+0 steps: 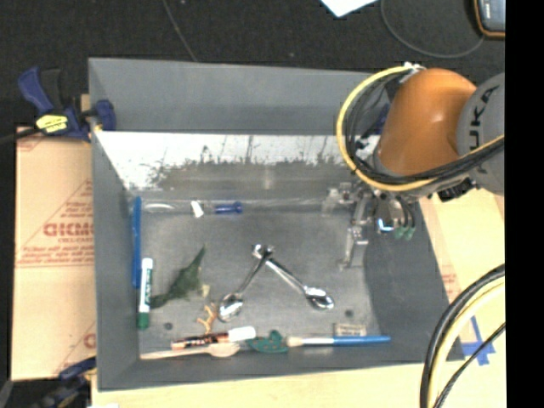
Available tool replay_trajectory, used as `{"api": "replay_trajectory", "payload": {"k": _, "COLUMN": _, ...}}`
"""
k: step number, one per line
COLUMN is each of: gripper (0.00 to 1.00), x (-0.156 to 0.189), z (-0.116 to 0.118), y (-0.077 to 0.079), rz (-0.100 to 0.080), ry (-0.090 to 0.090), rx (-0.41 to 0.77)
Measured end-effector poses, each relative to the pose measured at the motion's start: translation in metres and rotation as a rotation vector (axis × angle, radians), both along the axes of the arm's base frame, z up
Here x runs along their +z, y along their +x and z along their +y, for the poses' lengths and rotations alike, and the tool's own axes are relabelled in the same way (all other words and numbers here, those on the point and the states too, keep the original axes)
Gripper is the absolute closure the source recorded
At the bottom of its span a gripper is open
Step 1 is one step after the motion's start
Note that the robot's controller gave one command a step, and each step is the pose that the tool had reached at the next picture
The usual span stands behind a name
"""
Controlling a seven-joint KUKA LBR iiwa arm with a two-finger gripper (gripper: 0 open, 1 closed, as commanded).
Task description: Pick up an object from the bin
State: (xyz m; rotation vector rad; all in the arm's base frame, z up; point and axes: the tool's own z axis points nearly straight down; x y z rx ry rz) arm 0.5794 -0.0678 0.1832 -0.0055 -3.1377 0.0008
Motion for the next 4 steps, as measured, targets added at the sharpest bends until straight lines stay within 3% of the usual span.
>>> {"api": "replay_trajectory", "payload": {"k": 1, "gripper": 0.0, "x": 0.005, "z": 0.0, "y": 0.002, "rz": -0.008, "ry": -0.001, "rx": 0.003}}
{"api": "replay_trajectory", "payload": {"k": 2, "gripper": 0.0, "x": -0.112, "z": 0.025, "y": -0.028, "rz": -0.008, "ry": 0.0, "rx": -0.228}}
{"api": "replay_trajectory", "payload": {"k": 3, "gripper": 0.0, "x": -0.031, "z": 0.021, "y": -0.028, "rz": -0.023, "ry": -0.001, "rx": -0.207}}
{"api": "replay_trajectory", "payload": {"k": 4, "gripper": 0.0, "x": -0.11, "z": 0.024, "y": -0.031, "rz": -0.004, "ry": -0.001, "rx": -0.226}}
